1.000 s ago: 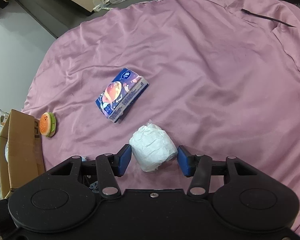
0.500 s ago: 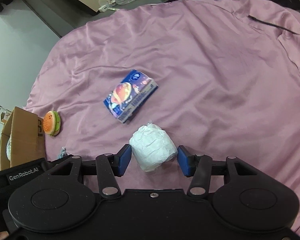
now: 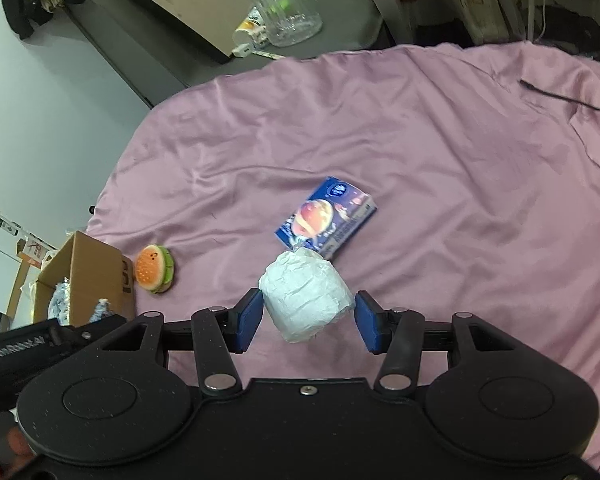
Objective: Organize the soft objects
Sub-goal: 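Carry the denim plush and paper ball over the box, open the left tool, then open the right tool to drop the white paper ball into the box, then withdraw both tools from the box toward the hamburger plush and tissue pack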
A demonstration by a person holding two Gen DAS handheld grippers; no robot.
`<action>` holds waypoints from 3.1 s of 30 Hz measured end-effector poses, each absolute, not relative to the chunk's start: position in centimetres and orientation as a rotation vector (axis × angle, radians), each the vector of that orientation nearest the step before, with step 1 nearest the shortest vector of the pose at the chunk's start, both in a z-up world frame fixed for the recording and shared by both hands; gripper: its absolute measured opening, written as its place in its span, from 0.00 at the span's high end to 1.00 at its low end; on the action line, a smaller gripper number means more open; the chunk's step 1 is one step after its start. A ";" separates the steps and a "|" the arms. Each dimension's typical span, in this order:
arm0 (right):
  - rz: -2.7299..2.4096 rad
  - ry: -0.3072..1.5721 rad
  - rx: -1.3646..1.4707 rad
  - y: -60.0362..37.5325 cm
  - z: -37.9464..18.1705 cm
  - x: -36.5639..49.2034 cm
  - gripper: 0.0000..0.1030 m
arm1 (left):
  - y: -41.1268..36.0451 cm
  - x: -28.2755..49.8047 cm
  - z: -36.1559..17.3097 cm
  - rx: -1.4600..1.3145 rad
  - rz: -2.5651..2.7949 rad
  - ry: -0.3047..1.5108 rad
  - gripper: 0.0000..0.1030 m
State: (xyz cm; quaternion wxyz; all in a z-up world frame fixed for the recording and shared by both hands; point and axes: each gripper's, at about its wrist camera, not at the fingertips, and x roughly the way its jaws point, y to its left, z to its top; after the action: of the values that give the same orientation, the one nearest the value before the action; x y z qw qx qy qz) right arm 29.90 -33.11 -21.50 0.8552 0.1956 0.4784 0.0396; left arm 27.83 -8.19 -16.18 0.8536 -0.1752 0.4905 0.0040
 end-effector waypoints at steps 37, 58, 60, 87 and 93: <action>0.179 0.833 0.300 -20.3 -14.6 28.9 0.52 | 7.7 26.9 -14.2 -0.422 0.154 0.954 0.60; 0.307 0.879 0.181 -11.0 -14.8 28.8 0.52 | 10.9 27.2 -16.1 -0.465 0.144 1.019 0.42; 0.314 0.884 0.171 -10.5 -14.9 28.6 0.52 | 11.1 27.1 -16.1 -0.469 0.145 1.019 0.42; 0.301 0.894 0.177 -13.0 -14.0 27.3 0.22 | 9.7 25.5 -13.6 -0.418 0.165 0.999 0.39; 0.244 0.880 0.224 -17.2 -13.7 27.3 0.22 | 7.2 25.5 -13.1 -0.384 0.148 0.995 0.36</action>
State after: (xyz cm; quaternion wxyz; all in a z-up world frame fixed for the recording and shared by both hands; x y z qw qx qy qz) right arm 27.34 -17.22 -13.65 0.8916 0.1079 0.4238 0.1176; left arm 25.53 7.18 -13.08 0.8586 -0.1827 0.4738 0.0702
